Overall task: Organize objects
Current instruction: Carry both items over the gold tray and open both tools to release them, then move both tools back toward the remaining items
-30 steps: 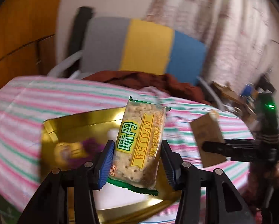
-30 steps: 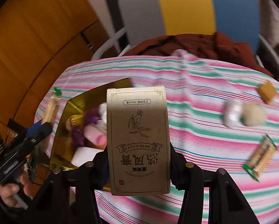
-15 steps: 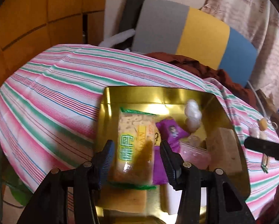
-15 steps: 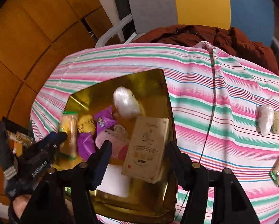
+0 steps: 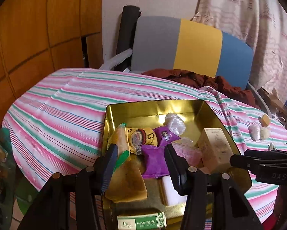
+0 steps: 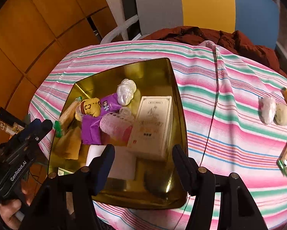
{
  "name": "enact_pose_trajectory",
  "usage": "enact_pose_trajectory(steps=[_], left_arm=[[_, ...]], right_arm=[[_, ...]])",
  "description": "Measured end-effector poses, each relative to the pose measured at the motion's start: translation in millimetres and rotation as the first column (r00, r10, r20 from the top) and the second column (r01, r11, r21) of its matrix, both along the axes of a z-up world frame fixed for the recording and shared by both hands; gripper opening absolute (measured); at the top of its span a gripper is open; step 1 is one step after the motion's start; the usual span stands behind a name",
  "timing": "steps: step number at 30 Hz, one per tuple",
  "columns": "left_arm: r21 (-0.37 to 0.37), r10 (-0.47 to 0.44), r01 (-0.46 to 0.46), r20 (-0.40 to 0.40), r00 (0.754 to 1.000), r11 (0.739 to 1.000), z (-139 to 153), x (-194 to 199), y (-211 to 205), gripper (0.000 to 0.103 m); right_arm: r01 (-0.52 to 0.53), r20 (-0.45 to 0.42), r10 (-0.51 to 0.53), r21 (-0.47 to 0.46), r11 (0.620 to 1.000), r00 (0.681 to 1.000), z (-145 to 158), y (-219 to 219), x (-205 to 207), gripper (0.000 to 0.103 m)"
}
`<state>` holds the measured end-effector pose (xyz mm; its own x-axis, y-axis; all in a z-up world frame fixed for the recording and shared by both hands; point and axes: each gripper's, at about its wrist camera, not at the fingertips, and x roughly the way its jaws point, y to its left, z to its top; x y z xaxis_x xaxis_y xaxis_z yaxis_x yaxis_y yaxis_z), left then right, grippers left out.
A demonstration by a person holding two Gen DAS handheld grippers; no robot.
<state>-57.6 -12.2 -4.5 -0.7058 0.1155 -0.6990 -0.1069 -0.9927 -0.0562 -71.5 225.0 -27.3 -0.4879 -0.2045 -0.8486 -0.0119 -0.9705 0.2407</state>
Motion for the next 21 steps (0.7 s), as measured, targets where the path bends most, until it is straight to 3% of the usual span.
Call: enact_pose_trajectory(steps=[21], left_arm=[[-0.077,-0.075,0.070,-0.062,0.995,0.995,11.5,30.0,24.4,0.051]], right_arm=[[0.048,-0.078,-0.045,0.028,0.998,0.996,3.1,-1.4,32.0,0.065]])
